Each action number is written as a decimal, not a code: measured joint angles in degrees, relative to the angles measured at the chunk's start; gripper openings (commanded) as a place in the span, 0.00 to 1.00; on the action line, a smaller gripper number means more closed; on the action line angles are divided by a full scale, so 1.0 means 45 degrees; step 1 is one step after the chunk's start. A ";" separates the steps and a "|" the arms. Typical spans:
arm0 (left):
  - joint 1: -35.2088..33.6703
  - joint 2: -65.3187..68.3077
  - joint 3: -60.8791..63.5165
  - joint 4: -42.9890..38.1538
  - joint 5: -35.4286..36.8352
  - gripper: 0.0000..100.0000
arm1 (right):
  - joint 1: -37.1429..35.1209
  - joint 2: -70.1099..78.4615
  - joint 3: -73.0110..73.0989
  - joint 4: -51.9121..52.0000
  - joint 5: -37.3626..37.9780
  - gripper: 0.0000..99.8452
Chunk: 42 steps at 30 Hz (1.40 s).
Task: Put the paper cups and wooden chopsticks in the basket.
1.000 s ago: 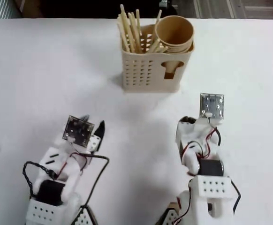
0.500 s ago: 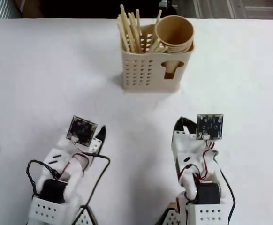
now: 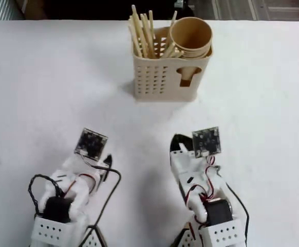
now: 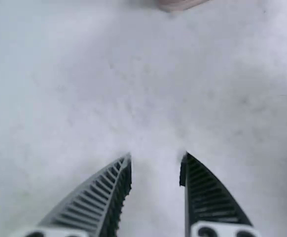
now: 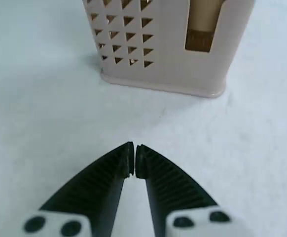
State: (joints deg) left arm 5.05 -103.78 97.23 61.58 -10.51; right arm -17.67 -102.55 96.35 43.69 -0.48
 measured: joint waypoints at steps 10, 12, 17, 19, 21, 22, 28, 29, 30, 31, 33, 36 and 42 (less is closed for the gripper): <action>-0.2833 0.0000 0.0000 0.1621 0.0000 0.18 | -0.0059 0.0020 0.0000 0.4103 0.0000 0.02; -0.2891 0.0000 0.0000 0.1661 0.0098 0.18 | -0.0059 0.0020 0.0000 0.4864 0.0000 0.02; -0.2911 0.0000 0.0000 0.1680 0.0781 0.18 | -0.0059 0.0020 0.0000 0.6252 0.0000 0.02; -0.2911 0.0000 0.0000 0.1778 0.0801 0.18 | -0.0059 0.0020 0.0000 0.6330 0.0000 0.02; -0.2911 0.0000 0.0000 0.1778 0.0840 0.17 | -0.0059 0.0020 0.0000 0.6330 0.0000 0.02; -0.2911 0.0000 0.0000 0.1778 0.0840 0.17 | -0.0059 0.0020 0.0000 0.6330 0.0000 0.02; -0.2911 0.0000 0.0000 0.1778 0.0840 0.17 | -0.0059 0.0020 0.0000 0.6330 0.0000 0.02; -0.2911 0.0000 0.0000 0.1778 0.0840 0.17 | -0.0059 0.0020 0.0000 0.6330 0.0000 0.02; -0.2911 0.0000 0.0000 0.1778 0.0840 0.17 | -0.0059 0.0020 0.0000 0.6330 0.0000 0.02; -0.2911 0.0000 0.0000 0.1778 0.0840 0.17 | -0.0059 0.0020 0.0000 0.6330 0.0000 0.02; -0.2911 0.0000 0.0000 0.1778 0.0840 0.17 | -0.0059 0.0020 0.0000 0.6330 0.0000 0.02; -0.2911 0.0000 0.0000 0.1778 0.0840 0.17 | -0.0059 0.0020 0.0000 0.6330 0.0000 0.02; -0.2911 0.0000 0.0000 0.1778 0.0840 0.17 | -0.0059 0.0020 0.0000 0.6330 0.0000 0.02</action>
State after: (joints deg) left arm -8.04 -103.78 97.23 69.58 -6.73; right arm -17.93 -102.46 96.35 72.18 -0.48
